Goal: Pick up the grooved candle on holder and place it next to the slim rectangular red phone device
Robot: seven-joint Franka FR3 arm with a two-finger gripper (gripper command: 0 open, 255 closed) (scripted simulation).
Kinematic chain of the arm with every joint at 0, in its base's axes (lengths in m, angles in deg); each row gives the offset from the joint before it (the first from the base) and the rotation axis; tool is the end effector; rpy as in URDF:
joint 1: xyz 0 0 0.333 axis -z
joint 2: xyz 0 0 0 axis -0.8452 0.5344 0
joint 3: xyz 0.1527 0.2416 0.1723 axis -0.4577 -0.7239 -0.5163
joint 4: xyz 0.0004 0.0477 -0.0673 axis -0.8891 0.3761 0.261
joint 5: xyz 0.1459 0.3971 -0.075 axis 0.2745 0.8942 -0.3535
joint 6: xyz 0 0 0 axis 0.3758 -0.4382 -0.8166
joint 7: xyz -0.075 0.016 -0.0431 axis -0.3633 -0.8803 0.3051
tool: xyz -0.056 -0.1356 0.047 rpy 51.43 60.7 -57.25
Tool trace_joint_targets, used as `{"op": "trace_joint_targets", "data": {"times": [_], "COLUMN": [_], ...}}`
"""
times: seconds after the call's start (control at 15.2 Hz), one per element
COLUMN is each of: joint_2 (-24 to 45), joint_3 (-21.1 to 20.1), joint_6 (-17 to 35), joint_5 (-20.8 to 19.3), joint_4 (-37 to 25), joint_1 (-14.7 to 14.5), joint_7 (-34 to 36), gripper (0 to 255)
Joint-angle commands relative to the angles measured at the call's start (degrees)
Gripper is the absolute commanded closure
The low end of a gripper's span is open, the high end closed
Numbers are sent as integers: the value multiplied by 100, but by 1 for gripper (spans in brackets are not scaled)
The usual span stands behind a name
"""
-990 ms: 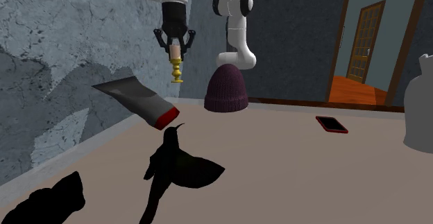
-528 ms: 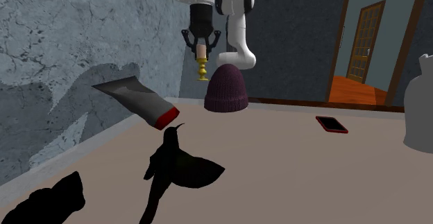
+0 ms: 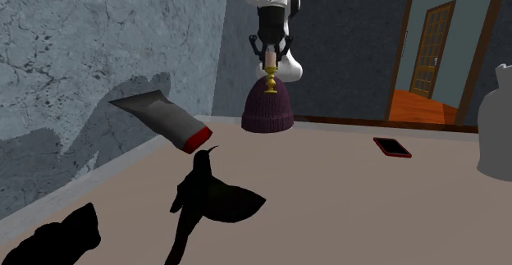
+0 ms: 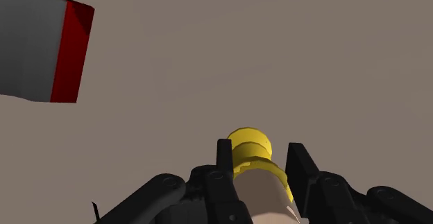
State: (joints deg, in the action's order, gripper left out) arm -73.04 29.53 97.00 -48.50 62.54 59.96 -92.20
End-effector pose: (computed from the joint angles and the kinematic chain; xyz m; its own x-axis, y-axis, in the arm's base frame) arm 0.4998 -0.1401 0.5119 0.9983 -0.0590 0.0032 -0.0590 -0.9981 0.0172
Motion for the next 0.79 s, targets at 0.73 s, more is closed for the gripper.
{"op": "trace_joint_targets", "data": {"times": [0.73], "joint_2": [-856], "joint_3": [-1244], "joint_6": [-56], "joint_5": [307], "joint_4": [859], "joint_1": [-675], "joint_7": [1824], "gripper": [255]}}
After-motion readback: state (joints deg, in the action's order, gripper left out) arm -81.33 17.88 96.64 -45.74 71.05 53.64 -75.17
